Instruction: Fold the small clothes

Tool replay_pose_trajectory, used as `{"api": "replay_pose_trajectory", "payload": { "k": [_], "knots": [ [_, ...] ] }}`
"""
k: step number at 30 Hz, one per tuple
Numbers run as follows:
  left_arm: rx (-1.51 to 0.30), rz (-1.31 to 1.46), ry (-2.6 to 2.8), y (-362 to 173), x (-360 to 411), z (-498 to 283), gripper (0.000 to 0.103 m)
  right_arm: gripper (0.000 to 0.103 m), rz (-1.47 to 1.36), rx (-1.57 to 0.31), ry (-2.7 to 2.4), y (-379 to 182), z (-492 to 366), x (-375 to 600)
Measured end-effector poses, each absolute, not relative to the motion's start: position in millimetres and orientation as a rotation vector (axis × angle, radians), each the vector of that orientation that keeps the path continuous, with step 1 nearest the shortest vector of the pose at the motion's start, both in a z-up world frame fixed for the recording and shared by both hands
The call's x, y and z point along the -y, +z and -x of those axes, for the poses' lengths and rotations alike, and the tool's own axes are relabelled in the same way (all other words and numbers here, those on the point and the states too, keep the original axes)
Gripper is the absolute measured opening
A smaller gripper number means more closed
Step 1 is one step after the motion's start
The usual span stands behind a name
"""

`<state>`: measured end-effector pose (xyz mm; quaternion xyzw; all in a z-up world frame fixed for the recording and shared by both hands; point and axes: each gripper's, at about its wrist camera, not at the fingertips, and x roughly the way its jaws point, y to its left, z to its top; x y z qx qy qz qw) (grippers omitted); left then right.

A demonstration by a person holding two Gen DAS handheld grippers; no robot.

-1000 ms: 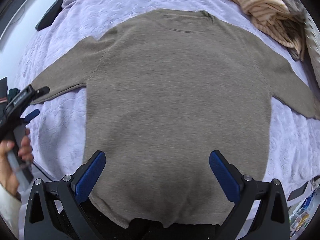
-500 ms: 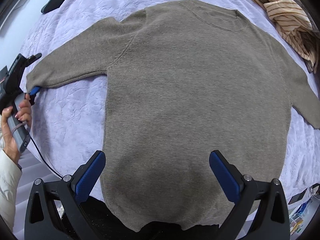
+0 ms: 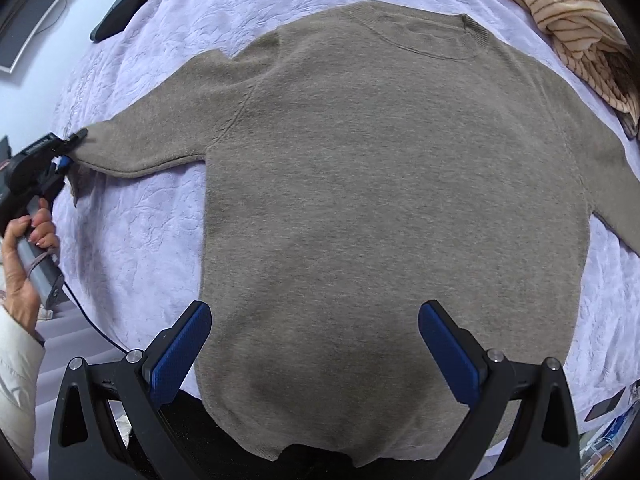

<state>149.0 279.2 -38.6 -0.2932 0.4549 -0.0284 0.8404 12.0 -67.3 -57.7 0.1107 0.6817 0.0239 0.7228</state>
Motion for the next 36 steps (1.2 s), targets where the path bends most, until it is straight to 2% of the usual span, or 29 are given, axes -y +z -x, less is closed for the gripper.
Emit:
{"api": "replay_pose_trajectory", "payload": {
  "k": [4, 8, 11, 16, 17, 18, 21, 23, 25, 26, 27, 31, 36],
  "knots": [
    [-0.914, 0.527, -0.237, 3.1, -189.8, -155.4, 0.018, 0.103, -0.282, -1.473, 0.050, -52.6, -9.1, 103.8],
    [-0.935, 0.443, -0.414, 14.5, -87.8, -154.2, 0.018, 0.103, -0.328, -1.447, 0.021, -48.5, 0.6, 145.8],
    [-0.988, 0.350, -0.509, 3.0, -5.9, -148.1, 0.018, 0.103, -0.371, -1.434, -0.031, -49.9, 13.3, 182.7],
    [-1.102, 0.158, -0.557, -45.3, 101.3, -125.5, 0.018, 0.103, -0.449, -1.438, -0.128, -62.0, 38.9, 236.8],
    [-1.133, 0.109, -0.547, -57.0, 114.1, -121.1, 0.019, 0.103, -0.463, -1.443, -0.147, -66.5, 44.4, 247.3],
    [-1.170, 0.060, -0.531, -70.7, 124.9, -117.2, 0.024, 0.103, -0.473, -1.448, -0.160, -70.1, 48.0, 254.7],
    [-1.232, -0.016, -0.500, -92.5, 137.1, -105.4, 0.027, 0.103, -0.490, -1.468, -0.187, -79.4, 56.4, 276.3],
    [-1.230, -0.032, -0.493, -87.5, 131.2, -97.4, 0.028, 0.103, -0.483, -1.473, -0.192, -82.4, 57.5, 286.3],
    [-1.212, -0.033, -0.498, -71.2, 120.0, -89.0, 0.044, 0.103, -0.473, -1.467, -0.196, -81.2, 53.7, 292.9],
    [-1.197, -0.024, -0.496, -60.6, 110.9, -84.0, 0.062, 0.103, -0.467, -1.459, -0.196, -79.3, 50.5, 295.5],
    [-1.175, -0.014, -0.490, -50.1, 100.4, -80.0, 0.065, 0.103, -0.458, -1.451, -0.193, -77.2, 46.7, 296.9],
    [-1.126, -0.026, -0.413, -26.2, 56.2, -69.3, 0.065, 0.103, -0.347, -1.408, -0.147, -64.6, 16.9, 285.2],
    [-1.192, -0.005, -0.118, -51.8, -19.7, -75.0, 0.065, 0.103, -0.073, -1.304, 0.033, -45.6, -41.6, 225.1]
  ]
}}
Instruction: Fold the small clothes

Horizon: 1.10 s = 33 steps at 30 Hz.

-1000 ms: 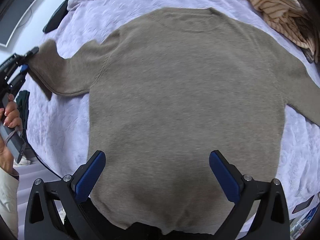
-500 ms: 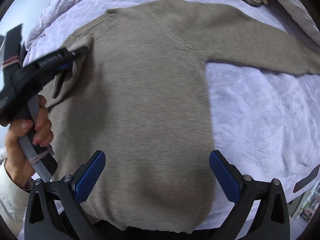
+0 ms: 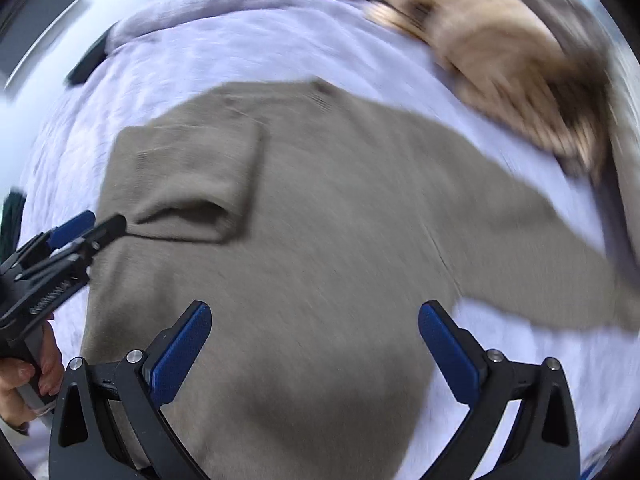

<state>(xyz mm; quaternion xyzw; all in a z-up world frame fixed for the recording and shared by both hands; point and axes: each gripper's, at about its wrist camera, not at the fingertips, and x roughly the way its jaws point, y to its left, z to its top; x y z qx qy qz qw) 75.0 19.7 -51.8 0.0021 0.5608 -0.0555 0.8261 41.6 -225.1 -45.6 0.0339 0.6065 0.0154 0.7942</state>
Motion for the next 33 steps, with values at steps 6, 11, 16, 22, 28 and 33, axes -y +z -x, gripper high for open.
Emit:
{"api": "replay_pose_trajectory", "payload": {
  "k": [6, 11, 16, 22, 28, 33],
  "knots": [
    [-1.281, -0.029, 0.048, -88.8, -71.8, -77.6, 0.065, 0.102, 0.348, -1.168, 0.195, -58.1, -96.4, 122.3],
    [-1.283, -0.018, 0.037, -99.1, -71.2, -86.7, 0.065, 0.088, 0.696, -1.135, 0.204, -100.6, -111.4, 76.4],
    [-1.255, 0.008, 0.089, -98.5, -61.6, -103.2, 0.065, 0.016, 0.696, -1.172, 0.221, -112.9, -118.4, 79.6],
    [-1.224, 0.069, 0.194, -95.6, -80.5, -105.4, 0.065, 0.012, 0.051, -1.077, 0.046, -46.6, -110.4, 190.3],
    [-1.230, 0.062, 0.200, -102.4, -80.7, -103.6, 0.065, 0.012, -0.547, -1.190, -0.161, -105.9, -56.5, 329.7],
    [-1.212, 0.082, 0.239, -103.6, -72.5, -103.7, 0.065, 0.008, -0.828, -1.202, -0.169, -142.7, -17.4, 366.0]
  ]
}}
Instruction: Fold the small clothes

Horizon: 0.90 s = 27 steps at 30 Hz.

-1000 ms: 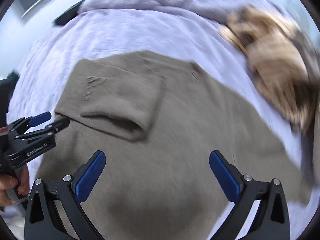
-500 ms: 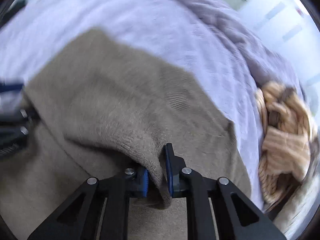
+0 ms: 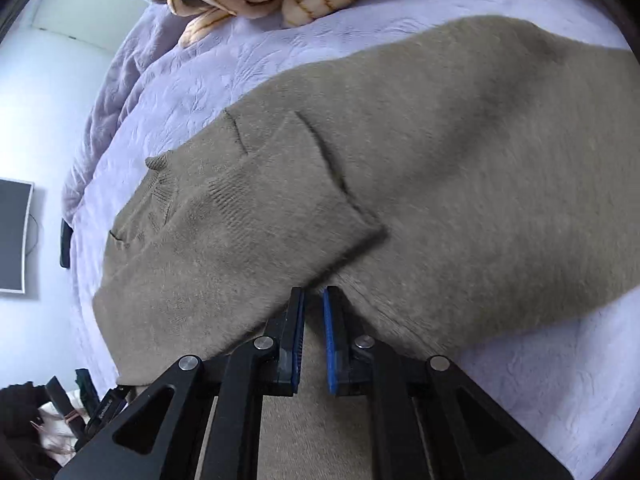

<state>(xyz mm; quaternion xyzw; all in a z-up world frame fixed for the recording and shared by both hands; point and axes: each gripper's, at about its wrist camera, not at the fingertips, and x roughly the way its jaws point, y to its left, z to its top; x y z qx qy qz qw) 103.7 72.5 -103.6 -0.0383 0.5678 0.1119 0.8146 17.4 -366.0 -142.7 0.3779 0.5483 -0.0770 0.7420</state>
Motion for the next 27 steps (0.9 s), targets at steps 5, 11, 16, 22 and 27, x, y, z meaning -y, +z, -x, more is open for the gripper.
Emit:
{"api": "replay_pose_trajectory", "payload": {
  "k": [5, 11, 16, 22, 27],
  "knots": [
    [-1.235, 0.142, 0.258, -103.0, -75.0, -95.0, 0.065, 0.018, -0.790, -1.227, -0.135, -135.7, -20.0, 366.4],
    [-1.195, 0.170, 0.285, -96.6, -79.0, -83.3, 0.068, 0.053, -0.816, -1.257, -0.083, -135.0, -31.1, 357.1],
    [-1.205, 0.210, 0.274, -102.3, -83.5, -72.3, 0.068, 0.053, -0.684, -1.285, -0.020, -104.6, -36.4, 326.9],
    [-1.187, 0.218, 0.254, -103.9, -83.1, -68.0, 0.068, 0.053, -0.397, -1.300, 0.384, -56.7, -128.6, 220.9],
    [-1.174, 0.209, 0.223, -103.5, -89.7, -61.1, 0.068, 0.053, -0.153, -1.363, 0.657, -52.5, -211.4, 102.6]
  ]
}}
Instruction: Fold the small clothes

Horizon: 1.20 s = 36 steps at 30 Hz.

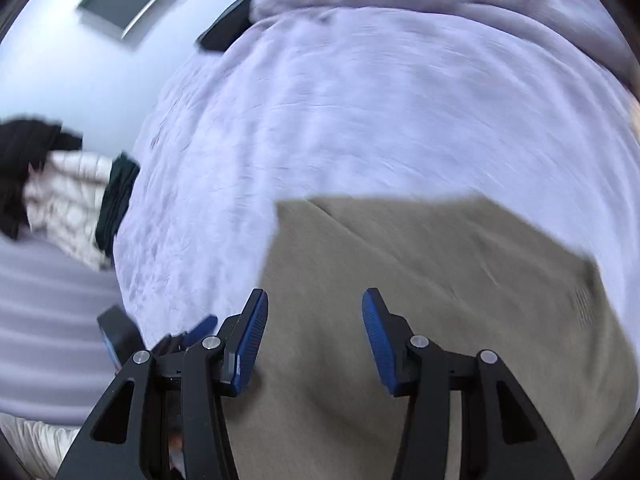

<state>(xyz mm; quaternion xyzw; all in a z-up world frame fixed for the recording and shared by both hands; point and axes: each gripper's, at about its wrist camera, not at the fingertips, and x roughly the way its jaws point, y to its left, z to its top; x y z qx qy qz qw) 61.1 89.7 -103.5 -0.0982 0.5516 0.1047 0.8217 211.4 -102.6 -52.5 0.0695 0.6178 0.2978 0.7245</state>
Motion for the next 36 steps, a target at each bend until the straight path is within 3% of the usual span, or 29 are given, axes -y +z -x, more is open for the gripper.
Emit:
{"api": "replay_pose_trajectory", "payload": {
  "k": [10, 14, 20, 24, 25, 26, 27, 32, 36],
  "knots": [
    [-1.171, 0.247, 0.196, -102.9, -98.4, -52.7, 0.068, 0.053, 0.249, -1.573, 0.748, -111.8, -273.6, -16.0],
    [-1.177, 0.251, 0.182, -101.1, -102.9, -51.9, 0.068, 0.044, 0.394, -1.639, 0.815, -122.6, -258.0, -30.1],
    [-1.176, 0.238, 0.174, -102.3, -104.3, -52.8, 0.068, 0.044, 0.422, -1.653, 0.845, -113.1, -258.3, -39.1],
    [-1.179, 0.234, 0.175, -102.4, -101.8, -54.3, 0.068, 0.043, 0.486, -1.723, 0.829, -136.1, -259.1, -45.9],
    [-1.180, 0.235, 0.175, -101.9, -101.1, -54.8, 0.068, 0.037, 0.479, -1.734, 0.801, -143.1, -259.3, -47.5],
    [-1.179, 0.240, 0.175, -100.9, -101.5, -55.1, 0.068, 0.011, 0.467, -1.734, 0.785, -144.9, -259.8, -47.5],
    [-1.178, 0.246, 0.176, -99.5, -101.8, -55.2, 0.068, 0.008, 0.448, -1.721, 0.760, -144.0, -260.8, -47.4],
    [-1.169, 0.265, 0.188, -97.3, -105.9, -52.8, 0.068, 0.007, 0.222, -1.623, 0.738, -113.6, -270.3, -27.5],
    [-1.176, 0.220, 0.175, -99.0, -104.9, -51.7, 0.068, 0.008, -0.013, -1.659, 0.614, -134.0, -288.7, -8.7]
  ]
}}
